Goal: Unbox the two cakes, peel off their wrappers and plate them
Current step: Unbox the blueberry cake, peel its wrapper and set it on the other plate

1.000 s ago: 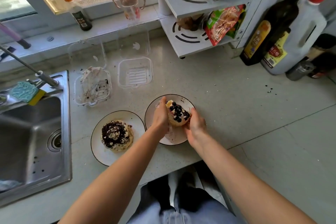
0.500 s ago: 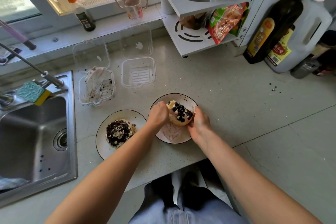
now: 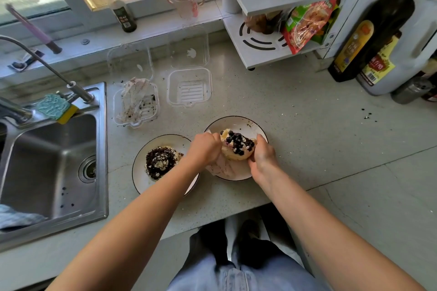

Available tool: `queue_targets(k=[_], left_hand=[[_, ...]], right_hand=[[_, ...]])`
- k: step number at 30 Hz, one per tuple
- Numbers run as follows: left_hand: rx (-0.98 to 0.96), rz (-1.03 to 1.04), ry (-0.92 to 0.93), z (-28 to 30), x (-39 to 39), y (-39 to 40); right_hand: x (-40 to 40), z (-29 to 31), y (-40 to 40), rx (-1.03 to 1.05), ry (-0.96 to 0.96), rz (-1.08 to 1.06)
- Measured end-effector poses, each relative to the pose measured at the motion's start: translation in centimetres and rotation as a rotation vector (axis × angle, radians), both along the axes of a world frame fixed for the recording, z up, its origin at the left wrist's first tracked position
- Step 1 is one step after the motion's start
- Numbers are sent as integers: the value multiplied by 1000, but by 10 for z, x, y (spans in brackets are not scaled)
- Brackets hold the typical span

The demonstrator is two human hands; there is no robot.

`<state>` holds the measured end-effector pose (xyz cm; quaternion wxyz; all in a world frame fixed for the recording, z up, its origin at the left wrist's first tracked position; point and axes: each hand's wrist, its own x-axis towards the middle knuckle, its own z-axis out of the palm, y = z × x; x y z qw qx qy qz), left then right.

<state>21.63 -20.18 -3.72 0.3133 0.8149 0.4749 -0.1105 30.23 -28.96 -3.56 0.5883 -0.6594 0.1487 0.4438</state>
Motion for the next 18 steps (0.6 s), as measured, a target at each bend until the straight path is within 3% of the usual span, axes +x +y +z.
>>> queue_targets(k=[9,12,15,18], left_hand=[[12,-112,152,17,-6,13],[-31,-101,165,28,-9,22],[-36,-102,85,50,-11,31],[-294,4,-210,79,-25,44]], right_hand=[[0,-6,-1,-18,-35,38],[-1,-2,-6,-40,-129,63],[7,10,-13,-62,-405,61],[19,23,-9,56,-561,72]])
